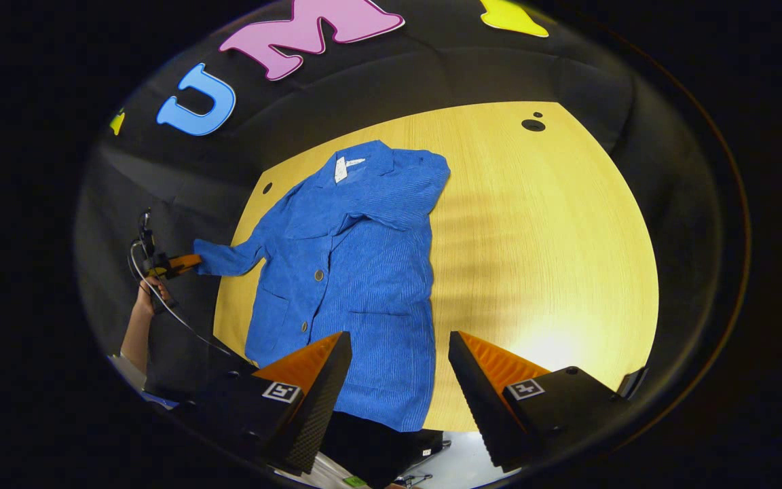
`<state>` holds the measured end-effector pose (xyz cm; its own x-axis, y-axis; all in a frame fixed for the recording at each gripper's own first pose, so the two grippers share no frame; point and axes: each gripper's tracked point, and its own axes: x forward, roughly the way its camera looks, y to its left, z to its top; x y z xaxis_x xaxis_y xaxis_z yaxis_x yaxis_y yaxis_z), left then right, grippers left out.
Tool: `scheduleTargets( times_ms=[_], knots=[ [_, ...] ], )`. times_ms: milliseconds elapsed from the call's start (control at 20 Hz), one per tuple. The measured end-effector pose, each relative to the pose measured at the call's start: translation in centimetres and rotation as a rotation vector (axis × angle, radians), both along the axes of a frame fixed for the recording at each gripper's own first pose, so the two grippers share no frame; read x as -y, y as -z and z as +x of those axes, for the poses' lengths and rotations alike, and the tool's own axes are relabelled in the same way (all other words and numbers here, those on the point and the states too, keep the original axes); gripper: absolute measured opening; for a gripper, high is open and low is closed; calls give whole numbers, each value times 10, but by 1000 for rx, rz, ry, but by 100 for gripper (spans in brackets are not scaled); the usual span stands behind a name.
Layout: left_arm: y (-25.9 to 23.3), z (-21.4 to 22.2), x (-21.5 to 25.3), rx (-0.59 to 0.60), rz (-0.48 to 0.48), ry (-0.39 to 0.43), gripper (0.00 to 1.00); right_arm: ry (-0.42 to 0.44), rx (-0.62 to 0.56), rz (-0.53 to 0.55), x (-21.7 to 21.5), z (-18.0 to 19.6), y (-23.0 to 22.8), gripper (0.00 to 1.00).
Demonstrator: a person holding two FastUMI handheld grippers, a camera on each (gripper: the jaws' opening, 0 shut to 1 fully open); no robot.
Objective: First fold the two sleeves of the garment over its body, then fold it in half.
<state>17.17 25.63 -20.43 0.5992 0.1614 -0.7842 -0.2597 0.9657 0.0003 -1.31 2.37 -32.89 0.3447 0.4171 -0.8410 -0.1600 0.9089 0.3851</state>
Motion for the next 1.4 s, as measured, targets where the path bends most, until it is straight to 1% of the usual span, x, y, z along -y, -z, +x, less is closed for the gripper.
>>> scheduleTargets(
  times_ms=[150, 350, 450, 500, 600, 650, 700, 750, 800, 900, 1000, 1100, 1150, 1200, 1250, 1300, 1350, 1400],
  knots=[
    [-48, 22, 68, 85, -18, 105, 0, 6, -4, 15, 1, 0, 2, 93],
    [-87, 58, 182, 154, 18, 305, 0, 13, 12, 36, 6, -4, 0, 93],
    [-88, 77, 239, 179, 42, 385, 0, 25, 19, 38, 13, -8, -1, 94],
    [-78, 86, 270, 173, 30, 423, 0, 39, 18, 42, 17, -12, -1, 93],
    [-49, 95, 334, 119, -23, 495, 0, 71, 17, 54, 26, -18, -1, 93],
    [-34, 99, 357, 98, -7, 511, 0, 90, 22, 56, 32, -20, -2, 93],
    [-19, 107, 371, 85, 28, 525, 0, 108, 26, 58, 38, -21, -2, 93],
    [-7, 112, 387, 64, 58, 558, 0, 129, 32, 56, 45, -22, -3, 93],
    [6, 114, 401, 30, 81, 590, 0, 148, 38, 57, 52, -24, -5, 93],
    [40, 125, 428, -39, 116, 623, 0, 183, 43, 65, 64, -28, -8, 93],
    [67, 134, 439, -91, 143, 613, 0, 211, 41, 60, 78, -34, -8, 93],
    [80, 147, 441, -63, 197, 589, 0, 227, 30, 48, 93, -42, -4, 93],
    [87, 150, 446, -63, 209, 601, 0, 233, 25, 40, 99, -45, -2, 93],
    [95, 149, 455, -79, 201, 621, 0, 239, 19, 34, 105, -47, 0, 94],
    [98, 146, 463, -92, 187, 640, 4, 245, 11, 30, 110, -49, 2, 94],
    [100, 143, 476, -101, 154, 668, 4, 251, 2, 28, 113, -49, 4, 93],
    [100, 138, 487, -99, 133, 689, 11, 257, -4, 28, 113, -47, 5, 93],
    [99, 140, 496, -77, 129, 703, 13, 261, -6, 35, 112, -44, 6, 93]
  ],
)
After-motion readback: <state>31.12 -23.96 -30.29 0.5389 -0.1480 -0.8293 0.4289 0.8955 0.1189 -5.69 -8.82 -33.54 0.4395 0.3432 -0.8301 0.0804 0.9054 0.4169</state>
